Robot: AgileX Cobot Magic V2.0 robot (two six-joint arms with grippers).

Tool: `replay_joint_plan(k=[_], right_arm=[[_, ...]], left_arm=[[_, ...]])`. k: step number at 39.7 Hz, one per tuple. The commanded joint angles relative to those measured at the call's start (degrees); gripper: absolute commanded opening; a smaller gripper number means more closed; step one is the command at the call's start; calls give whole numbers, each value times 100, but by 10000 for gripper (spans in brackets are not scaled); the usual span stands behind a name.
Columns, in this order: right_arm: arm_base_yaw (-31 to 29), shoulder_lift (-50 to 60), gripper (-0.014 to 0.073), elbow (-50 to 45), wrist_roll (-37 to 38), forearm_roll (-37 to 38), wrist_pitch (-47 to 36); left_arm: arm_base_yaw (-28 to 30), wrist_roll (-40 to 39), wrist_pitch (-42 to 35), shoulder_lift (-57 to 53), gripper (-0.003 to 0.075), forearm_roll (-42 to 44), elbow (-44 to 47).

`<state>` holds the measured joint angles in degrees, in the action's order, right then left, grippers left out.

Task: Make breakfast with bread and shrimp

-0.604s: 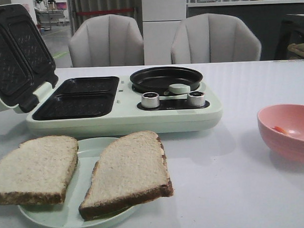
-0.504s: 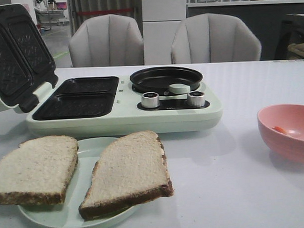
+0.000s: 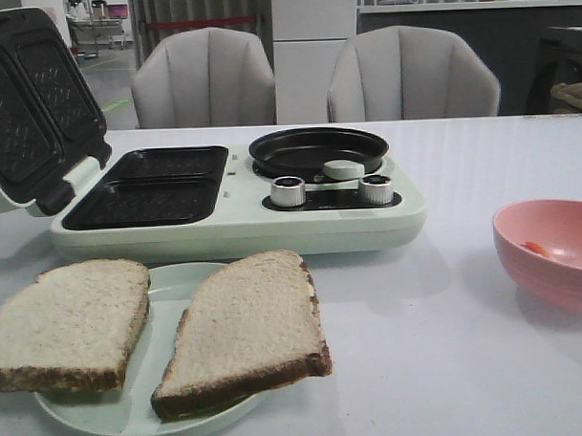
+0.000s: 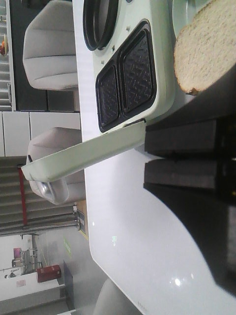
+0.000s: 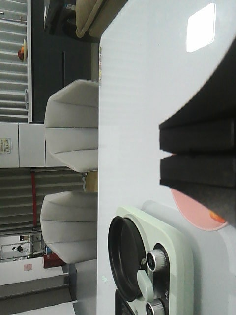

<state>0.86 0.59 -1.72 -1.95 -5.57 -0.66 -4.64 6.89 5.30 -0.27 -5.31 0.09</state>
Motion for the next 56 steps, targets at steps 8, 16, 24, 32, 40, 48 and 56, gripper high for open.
replay_joint_plan(k=[8, 16, 24, 32, 40, 48, 56], right_arm=[[-23, 118, 22, 107, -58, 24, -506], [-23, 118, 22, 107, -58, 24, -506], [-23, 118, 22, 107, -58, 24, -506], [-23, 118, 22, 107, -58, 24, -506], [-23, 118, 22, 107, -58, 24, -506], [-23, 118, 22, 107, -58, 24, -506], [-23, 118, 22, 165, -27, 19, -1052]], left_arm=[[2, -53, -530, -96, 98, -27, 167], [2, -53, -935, -96, 98, -119, 50], [2, -53, -1088, -96, 98, -171, -653], [2, -53, -951, -74, 98, -171, -1701], [2, -53, -867, -74, 98, -184, -2065], [2, -53, -787, -74, 98, -353, -2065], [2, -53, -787, -74, 98, -353, -2065]])
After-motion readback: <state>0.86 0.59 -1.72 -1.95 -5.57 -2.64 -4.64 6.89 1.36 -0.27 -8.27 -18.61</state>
